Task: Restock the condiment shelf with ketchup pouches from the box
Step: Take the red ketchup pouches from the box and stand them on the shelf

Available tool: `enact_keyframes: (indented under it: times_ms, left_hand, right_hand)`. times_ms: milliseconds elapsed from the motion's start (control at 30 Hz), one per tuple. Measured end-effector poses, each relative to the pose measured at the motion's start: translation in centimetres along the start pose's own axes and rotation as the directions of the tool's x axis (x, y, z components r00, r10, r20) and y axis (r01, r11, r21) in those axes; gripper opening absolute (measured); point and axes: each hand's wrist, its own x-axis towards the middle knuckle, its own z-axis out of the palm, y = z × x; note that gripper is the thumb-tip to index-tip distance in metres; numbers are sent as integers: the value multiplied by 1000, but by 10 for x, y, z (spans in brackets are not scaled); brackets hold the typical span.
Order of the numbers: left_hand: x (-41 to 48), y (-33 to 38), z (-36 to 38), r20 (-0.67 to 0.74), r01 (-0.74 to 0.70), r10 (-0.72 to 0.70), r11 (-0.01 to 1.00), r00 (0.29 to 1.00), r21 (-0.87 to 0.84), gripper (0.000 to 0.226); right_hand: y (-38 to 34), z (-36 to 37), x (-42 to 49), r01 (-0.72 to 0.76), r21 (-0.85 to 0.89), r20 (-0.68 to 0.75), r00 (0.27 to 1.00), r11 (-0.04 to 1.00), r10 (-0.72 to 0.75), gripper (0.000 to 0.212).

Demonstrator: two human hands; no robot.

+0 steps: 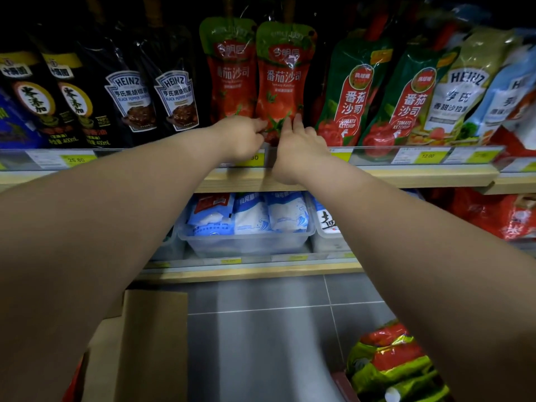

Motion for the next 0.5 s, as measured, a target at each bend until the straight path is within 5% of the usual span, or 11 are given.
enact_keyframes:
  times_ms: [300, 500]
  left_hand:
    - [19, -7, 7, -3, 19, -19, 999, 1000, -37, 51]
    - [4, -13, 5, -220, -125, 107, 990, 970, -72, 38]
  right_hand:
    - [-2, -4, 21, -74, 10, 121, 990, 997, 72, 104]
    - [5, 5, 5, 62, 182, -157, 987, 981, -33, 72]
